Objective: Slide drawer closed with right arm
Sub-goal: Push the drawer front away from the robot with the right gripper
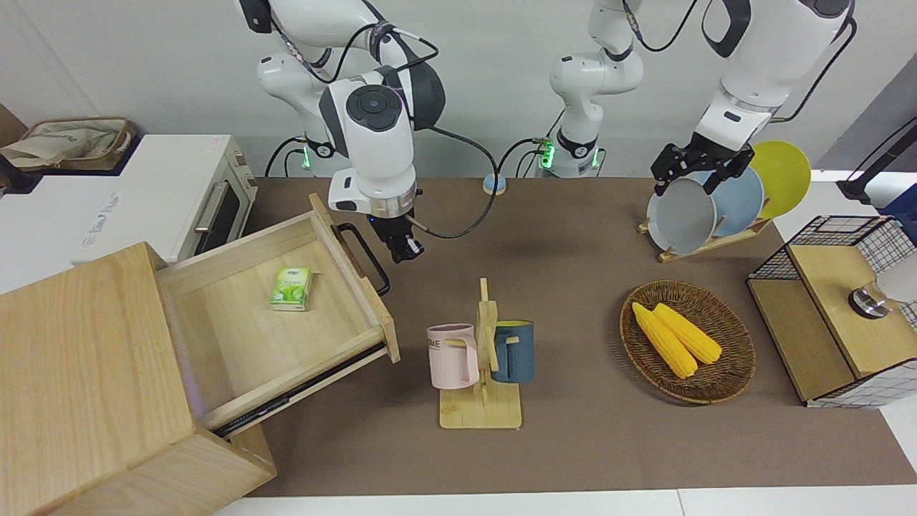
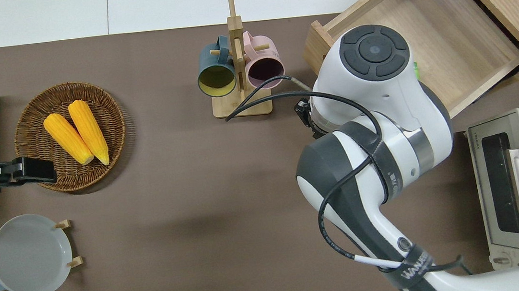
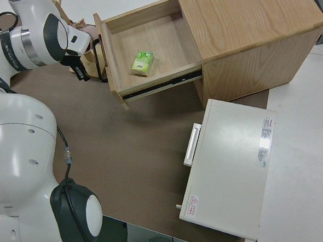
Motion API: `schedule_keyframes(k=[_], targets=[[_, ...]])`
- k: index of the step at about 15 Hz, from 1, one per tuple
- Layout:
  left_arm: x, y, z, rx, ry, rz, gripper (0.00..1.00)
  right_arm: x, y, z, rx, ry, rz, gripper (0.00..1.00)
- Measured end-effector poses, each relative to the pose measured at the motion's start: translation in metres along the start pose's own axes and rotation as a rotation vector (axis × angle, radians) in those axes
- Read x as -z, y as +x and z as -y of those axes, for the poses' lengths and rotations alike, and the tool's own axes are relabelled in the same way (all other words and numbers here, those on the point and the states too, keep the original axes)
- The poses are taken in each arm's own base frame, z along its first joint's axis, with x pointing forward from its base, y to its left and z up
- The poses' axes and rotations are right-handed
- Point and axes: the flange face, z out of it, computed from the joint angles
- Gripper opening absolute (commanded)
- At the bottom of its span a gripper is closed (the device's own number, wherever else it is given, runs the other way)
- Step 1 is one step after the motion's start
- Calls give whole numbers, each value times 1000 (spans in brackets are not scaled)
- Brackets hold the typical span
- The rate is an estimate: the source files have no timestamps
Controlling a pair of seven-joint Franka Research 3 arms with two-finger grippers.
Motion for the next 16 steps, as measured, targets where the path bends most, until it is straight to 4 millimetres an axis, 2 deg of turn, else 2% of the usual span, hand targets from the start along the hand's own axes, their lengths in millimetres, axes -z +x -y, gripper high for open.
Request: schedule_keyframes(k=[8,16], targets=[[0,0,0,0,0,0,995,5,40,-4,2,77,-29,0],[0,0,0,0,0,0,995,-3,85,-15,143,89,-68,0]])
